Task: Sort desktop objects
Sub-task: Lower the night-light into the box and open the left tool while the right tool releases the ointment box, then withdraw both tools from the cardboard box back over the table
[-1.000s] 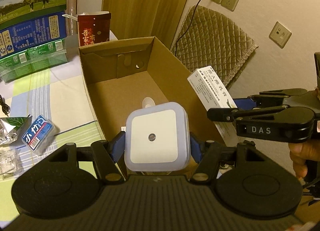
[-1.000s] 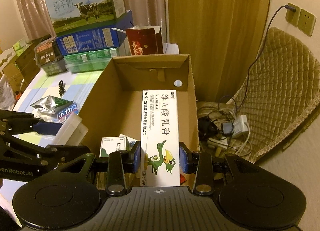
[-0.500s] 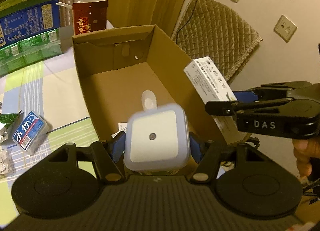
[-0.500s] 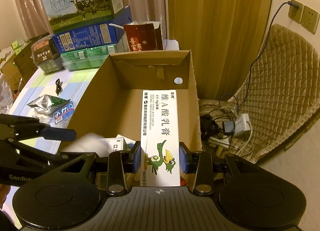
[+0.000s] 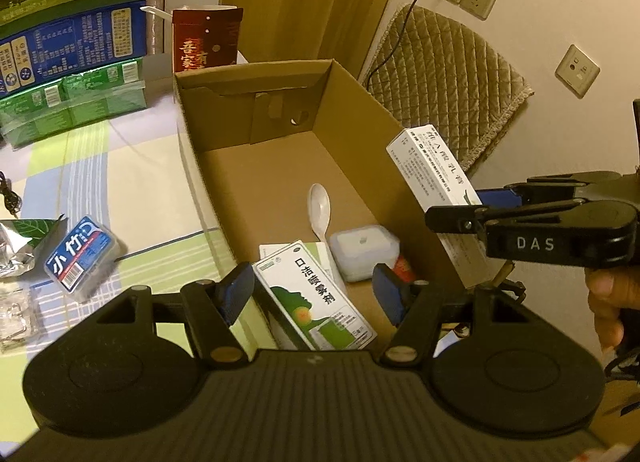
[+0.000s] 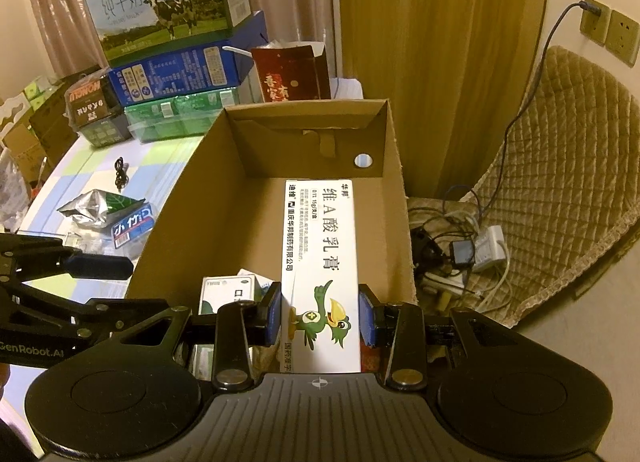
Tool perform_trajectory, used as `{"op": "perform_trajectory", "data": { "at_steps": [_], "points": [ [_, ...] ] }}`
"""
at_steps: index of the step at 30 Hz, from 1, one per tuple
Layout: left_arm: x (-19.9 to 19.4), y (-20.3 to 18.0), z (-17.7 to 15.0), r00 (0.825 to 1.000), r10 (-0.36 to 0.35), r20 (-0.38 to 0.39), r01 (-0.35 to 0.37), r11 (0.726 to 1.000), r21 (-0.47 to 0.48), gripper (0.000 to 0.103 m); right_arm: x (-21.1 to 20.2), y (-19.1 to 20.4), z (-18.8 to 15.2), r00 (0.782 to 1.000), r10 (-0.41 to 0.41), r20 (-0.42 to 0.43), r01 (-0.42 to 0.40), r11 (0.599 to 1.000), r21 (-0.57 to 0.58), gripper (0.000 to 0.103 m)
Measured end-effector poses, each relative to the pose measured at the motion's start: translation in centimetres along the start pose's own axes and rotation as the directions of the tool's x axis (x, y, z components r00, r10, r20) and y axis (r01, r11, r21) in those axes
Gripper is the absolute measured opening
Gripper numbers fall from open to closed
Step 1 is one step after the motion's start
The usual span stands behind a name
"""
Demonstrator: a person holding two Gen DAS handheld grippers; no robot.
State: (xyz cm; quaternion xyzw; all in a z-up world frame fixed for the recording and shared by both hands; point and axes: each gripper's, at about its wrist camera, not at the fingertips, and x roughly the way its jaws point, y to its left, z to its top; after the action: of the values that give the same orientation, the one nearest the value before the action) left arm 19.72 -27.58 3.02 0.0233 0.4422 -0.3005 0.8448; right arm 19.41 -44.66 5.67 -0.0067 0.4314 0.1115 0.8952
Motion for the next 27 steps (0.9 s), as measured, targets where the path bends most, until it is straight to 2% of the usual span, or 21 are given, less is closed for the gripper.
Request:
{"op": "perform_trajectory", "data": {
  "at_steps": [6,9,13,23,27],
  "points": [
    [-0.5,0.4,-0.3,1.000,0.005,0.007,-0.005,1.000,-0.011,0.061,0.4,0.4,0.3,1.000,0.007,0.002,-0.007,1.000,0.006,0.035],
    [-0.7,0.5,-0.4,1.000,0.004,0.011,-0.004,1.000,-0.015,0.061,0.4,0.1,0.4,0.999,0.037,0.017,-0.038,0.998,0.051,0.036],
    [-0.8,0.6,-0.5,1.000,0.000,0.014,0.000,1.000,-0.017,0.061,0.0,-0.1,0.3,0.999,0.034,0.036,-0.036,0.998,0.058,0.049],
    [-2.0,0.4,-1.3,1.000,0.006,0.020,-0.006,1.000,-0.020,0.062,-1.9,0.7,-1.4,0.999,0.011,0.031,-0.012,0.999,0.037,0.058],
    [-3.1,0.2,-1.6,0.999,0.015,0.032,-0.015,1.000,-0.012,0.066,-2.8,1.4,-2.0,0.999,0.015,0.030,-0.016,1.000,0.027,0.063]
  ]
}}
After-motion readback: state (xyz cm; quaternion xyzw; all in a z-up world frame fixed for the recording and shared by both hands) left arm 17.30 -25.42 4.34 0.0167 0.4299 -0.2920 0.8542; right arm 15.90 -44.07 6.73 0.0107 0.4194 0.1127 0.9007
